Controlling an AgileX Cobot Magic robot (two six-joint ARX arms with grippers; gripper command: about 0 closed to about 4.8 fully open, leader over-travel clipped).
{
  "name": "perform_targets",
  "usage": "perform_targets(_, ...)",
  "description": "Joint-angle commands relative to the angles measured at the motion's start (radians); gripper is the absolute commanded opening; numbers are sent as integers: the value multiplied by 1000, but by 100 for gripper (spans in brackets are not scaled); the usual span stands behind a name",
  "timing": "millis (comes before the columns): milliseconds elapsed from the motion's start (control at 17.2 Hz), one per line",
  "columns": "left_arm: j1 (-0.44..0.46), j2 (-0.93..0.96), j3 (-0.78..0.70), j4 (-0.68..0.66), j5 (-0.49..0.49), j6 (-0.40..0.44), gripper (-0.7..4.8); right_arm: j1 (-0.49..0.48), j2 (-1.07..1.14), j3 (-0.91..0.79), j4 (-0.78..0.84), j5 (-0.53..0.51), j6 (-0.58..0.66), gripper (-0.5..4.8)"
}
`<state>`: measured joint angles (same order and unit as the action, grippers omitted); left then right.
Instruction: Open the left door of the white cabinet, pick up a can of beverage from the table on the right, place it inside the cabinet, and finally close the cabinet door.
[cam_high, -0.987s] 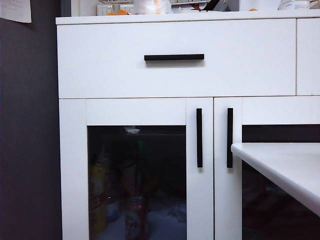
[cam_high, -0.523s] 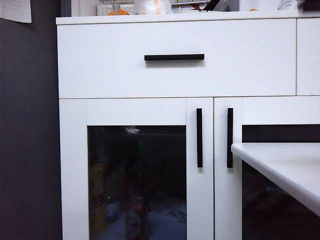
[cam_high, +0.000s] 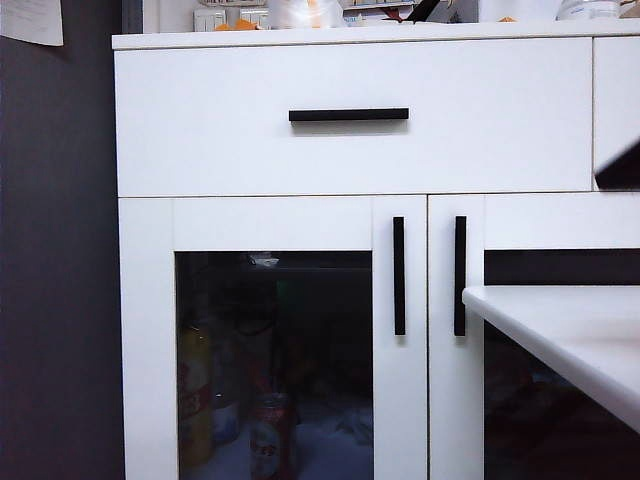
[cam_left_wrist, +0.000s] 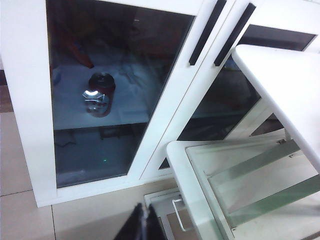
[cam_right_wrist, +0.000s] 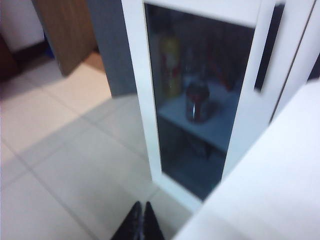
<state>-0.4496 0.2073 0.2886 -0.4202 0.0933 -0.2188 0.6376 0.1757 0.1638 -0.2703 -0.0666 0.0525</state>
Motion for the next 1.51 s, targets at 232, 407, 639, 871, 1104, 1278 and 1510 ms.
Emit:
perform_targets(232, -7, -31, -14, 23, -4, 2, -5, 1, -1, 3, -24, -3, 3, -1)
perform_targets(407, 14, -119, -51, 16, -18, 2, -6, -12, -33, -6, -33, 0, 3, -1)
perform_targets(639, 197, -196, -96, 15, -2, 2, -5, -170, -177, -44, -46, -18, 3, -1)
perform_targets(871, 428, -203, -163, 11, -3, 2, -5, -365, -173, -77, -39, -14, 3, -1)
perform_targets(1104, 487, -203, -217, 43, -3, 2, -5, -470, -173, -116, -7, -14, 3, -1)
perform_targets(1278, 487, -203, -273, 241, -3, 2, -5, -538, -173, -136, 45, -14, 3, -1)
perform_targets(1510, 487, -203, -279, 277, -1, 2, -5, -537, -173, -160, 117, -11, 3, -1)
